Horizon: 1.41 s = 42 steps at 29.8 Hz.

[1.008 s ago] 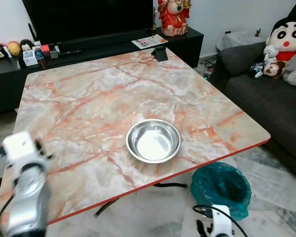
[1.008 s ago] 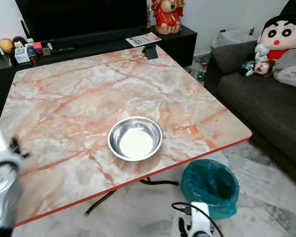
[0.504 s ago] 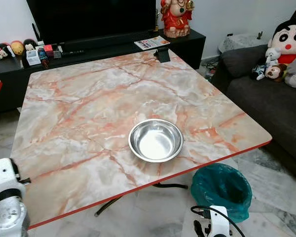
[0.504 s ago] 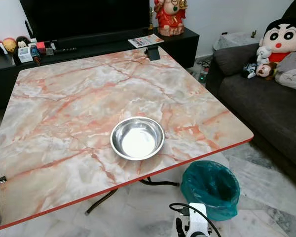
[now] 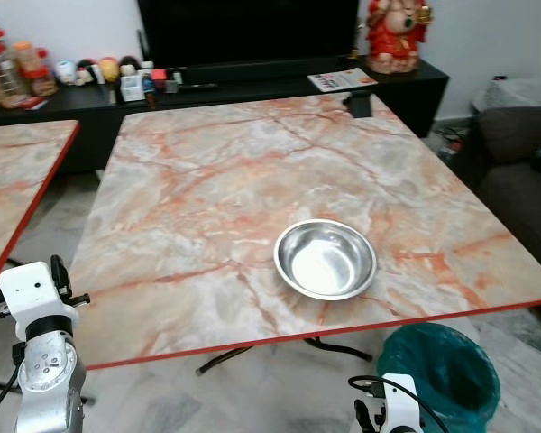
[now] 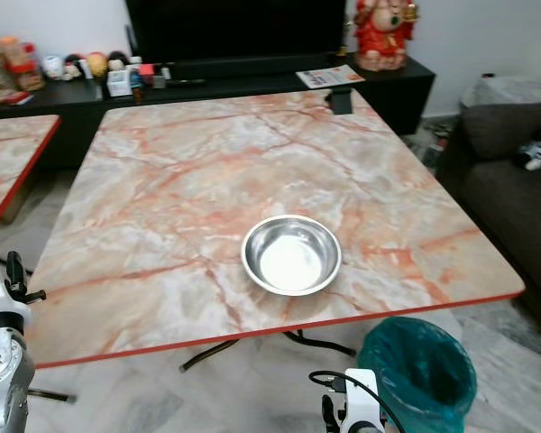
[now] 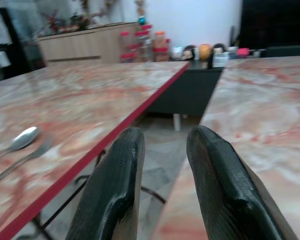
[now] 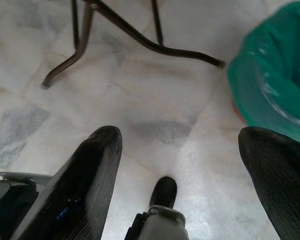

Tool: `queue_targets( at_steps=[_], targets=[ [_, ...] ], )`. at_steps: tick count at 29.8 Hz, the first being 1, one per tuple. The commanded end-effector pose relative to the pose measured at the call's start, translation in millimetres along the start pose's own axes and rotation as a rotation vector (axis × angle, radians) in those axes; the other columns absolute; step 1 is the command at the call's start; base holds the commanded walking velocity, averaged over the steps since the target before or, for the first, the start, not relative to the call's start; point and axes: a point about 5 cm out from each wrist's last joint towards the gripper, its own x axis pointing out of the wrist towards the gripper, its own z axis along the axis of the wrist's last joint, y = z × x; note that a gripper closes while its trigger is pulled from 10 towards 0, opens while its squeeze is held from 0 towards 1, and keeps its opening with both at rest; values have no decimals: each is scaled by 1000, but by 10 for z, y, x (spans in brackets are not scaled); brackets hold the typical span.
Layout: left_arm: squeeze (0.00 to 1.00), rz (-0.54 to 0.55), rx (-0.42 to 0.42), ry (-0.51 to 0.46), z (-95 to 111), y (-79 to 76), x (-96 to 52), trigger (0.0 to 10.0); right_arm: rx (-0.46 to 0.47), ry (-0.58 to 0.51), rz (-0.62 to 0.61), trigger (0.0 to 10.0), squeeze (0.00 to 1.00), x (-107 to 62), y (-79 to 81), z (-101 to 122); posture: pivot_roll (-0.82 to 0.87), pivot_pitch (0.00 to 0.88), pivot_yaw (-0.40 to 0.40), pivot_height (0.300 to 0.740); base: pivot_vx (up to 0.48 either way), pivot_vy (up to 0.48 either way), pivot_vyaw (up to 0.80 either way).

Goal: Setting the table

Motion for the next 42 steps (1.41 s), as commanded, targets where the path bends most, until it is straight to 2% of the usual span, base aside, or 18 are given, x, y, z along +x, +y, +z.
queue_targets(
  at_steps=[1,17,23,27,29,33,35,39,41,42],
  targets=[
    [0,4,-25,-29,58,-3,12,10000,-14,-2,10,10000,0,3,18,7,150,0,32,740,0,0,800],
    [0,19,-3,-42,77,92,5,10000,-30,10,27,10000,0,0,40,-17,160,0,32,740,0,0,800],
    [0,54,23,6,-39,253,-22,10000,5,26,14,10000,0,-4,30,-44,159,0,33,740,0,0,358],
    [0,87,43,130,-311,461,-118,10000,0,30,16,10000,0,-8,29,-61,156,0,36,740,0,120,0],
    [0,96,46,148,-351,492,-140,10000,1,31,16,10000,0,-9,30,-64,156,0,36,740,0,480,0],
    [0,147,23,269,-619,631,-296,10000,7,39,15,10000,0,-14,27,-83,156,0,38,740,0,480,0],
    [0,148,23,332,-742,637,-359,10000,7,41,15,10000,0,-15,27,-88,156,0,38,740,0,480,0],
    [0,136,21,360,-818,629,-398,10000,6,43,16,10000,0,-15,27,-91,156,0,38,740,0,480,0],
    [0,59,36,455,-981,522,-465,10000,5,44,15,10000,0,-16,20,-92,158,0,31,740,0,186,0],
    [0,59,36,455,-981,522,-465,10000,5,44,15,10000,0,-16,20,-92,158,0,31,740,0,0,0]
  ],
)
